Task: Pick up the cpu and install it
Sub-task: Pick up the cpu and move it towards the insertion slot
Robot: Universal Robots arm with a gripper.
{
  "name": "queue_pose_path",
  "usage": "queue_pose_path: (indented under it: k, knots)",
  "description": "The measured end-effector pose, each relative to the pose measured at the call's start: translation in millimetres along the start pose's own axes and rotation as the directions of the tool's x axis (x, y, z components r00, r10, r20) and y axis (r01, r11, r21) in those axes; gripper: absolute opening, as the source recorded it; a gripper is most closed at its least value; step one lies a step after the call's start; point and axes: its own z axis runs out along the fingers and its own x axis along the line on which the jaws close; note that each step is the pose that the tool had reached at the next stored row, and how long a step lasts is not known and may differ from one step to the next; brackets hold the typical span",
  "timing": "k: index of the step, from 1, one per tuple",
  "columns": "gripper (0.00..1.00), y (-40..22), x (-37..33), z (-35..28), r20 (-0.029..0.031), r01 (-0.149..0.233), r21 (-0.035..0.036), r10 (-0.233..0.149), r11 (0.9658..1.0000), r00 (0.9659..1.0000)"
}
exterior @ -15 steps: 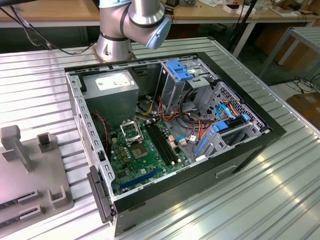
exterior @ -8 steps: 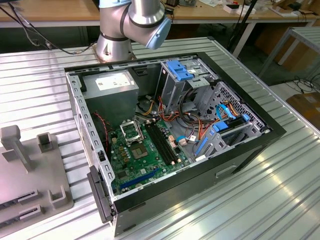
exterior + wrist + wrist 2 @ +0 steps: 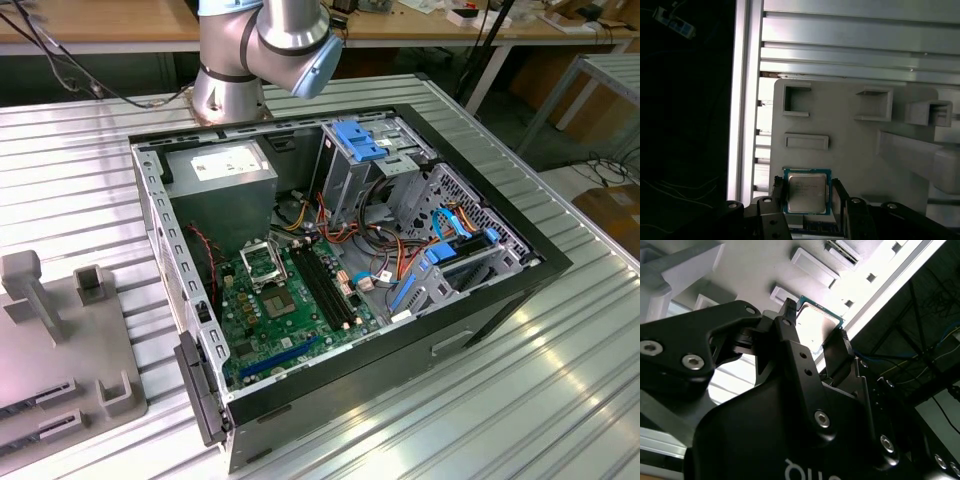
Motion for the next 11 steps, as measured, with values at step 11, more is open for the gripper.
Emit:
queue_pose_path:
  k: [11]
  knots:
    - [0.47, -0.1, 0.4, -10.1, 0.0, 0.0, 0.0, 0.0, 1.0, 1.0]
